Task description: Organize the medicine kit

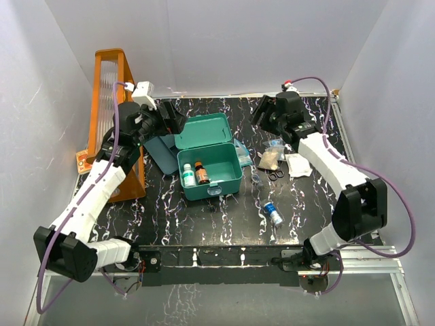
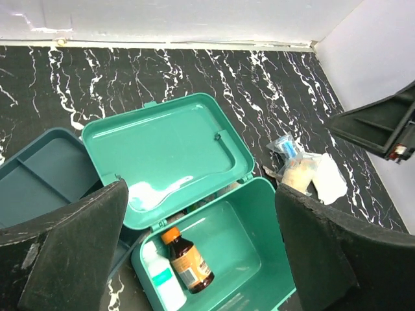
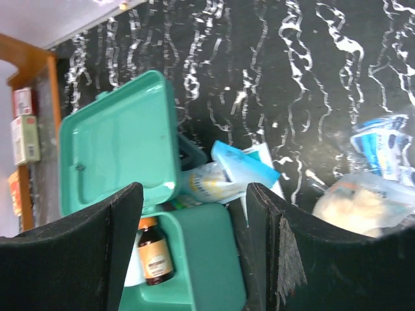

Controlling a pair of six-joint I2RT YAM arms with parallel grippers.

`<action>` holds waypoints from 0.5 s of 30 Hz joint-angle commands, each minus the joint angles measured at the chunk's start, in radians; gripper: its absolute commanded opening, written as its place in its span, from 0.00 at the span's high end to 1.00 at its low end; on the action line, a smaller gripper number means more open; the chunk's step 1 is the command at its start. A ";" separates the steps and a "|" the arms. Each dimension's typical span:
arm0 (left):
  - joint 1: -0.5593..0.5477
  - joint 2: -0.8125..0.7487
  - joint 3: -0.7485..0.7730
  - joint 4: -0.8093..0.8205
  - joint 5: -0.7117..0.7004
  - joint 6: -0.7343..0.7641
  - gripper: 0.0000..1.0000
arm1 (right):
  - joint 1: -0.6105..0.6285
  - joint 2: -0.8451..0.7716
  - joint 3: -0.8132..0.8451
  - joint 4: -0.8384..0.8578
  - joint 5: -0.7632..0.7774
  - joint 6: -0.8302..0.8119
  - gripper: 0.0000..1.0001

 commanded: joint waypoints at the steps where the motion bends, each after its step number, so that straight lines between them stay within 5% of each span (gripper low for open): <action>1: -0.005 0.044 0.071 0.056 0.033 0.006 0.04 | -0.034 0.062 -0.003 0.034 -0.096 -0.026 0.39; 9: -0.005 0.121 0.118 0.076 0.088 0.021 0.02 | -0.035 0.210 0.028 0.024 -0.226 -0.178 0.49; 15: -0.004 0.152 0.151 0.058 0.079 0.036 0.03 | -0.034 0.348 0.064 0.001 -0.209 -0.310 0.43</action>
